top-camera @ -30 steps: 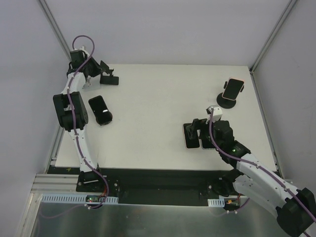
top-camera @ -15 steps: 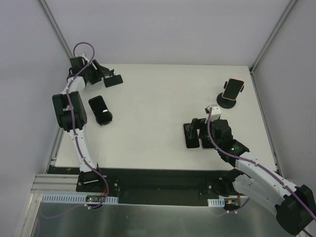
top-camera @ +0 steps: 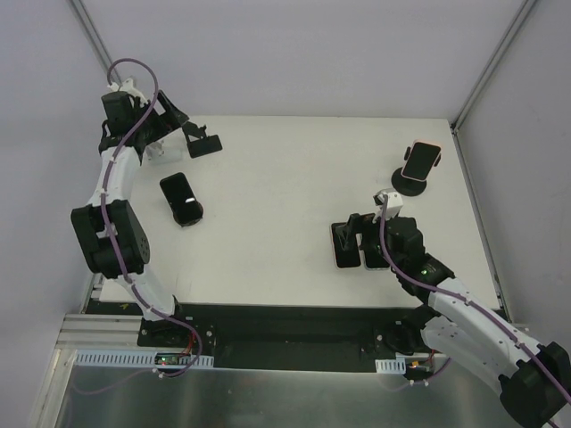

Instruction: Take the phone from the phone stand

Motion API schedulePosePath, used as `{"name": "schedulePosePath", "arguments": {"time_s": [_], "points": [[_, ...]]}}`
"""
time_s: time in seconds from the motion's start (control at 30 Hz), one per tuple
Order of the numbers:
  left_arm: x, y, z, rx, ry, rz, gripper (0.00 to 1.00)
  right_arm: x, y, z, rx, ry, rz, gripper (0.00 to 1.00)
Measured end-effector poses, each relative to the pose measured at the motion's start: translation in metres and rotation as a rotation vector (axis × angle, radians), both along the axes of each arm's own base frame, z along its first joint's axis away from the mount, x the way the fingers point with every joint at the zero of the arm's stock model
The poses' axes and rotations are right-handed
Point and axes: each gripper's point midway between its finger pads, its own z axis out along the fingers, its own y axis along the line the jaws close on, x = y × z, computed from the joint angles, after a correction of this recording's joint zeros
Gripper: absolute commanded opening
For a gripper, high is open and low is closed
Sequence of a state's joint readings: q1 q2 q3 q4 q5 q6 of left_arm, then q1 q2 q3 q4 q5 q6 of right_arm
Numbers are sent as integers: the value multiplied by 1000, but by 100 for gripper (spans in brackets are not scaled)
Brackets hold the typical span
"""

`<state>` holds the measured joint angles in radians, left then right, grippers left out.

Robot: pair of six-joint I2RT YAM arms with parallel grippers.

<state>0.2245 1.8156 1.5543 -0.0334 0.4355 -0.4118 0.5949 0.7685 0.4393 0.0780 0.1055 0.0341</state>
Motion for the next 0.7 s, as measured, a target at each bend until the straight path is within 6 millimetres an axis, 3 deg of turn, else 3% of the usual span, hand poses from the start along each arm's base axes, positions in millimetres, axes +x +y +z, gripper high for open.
{"name": "schedulePosePath", "arguments": {"time_s": [0.1,0.2,0.47,0.7], "points": [[-28,1,17,33,-20,37,99,-1,2,1,4,-3,15,96],[-57,4,18,62,-3,88,99,-3,4,1,4,-2,33,96],[-134,11,-11,170,139,244,99,-7,10,1,14,4,70,96],[-165,-10,-34,279,211,277,99,-13,16,4,34,3,116,96]]}}
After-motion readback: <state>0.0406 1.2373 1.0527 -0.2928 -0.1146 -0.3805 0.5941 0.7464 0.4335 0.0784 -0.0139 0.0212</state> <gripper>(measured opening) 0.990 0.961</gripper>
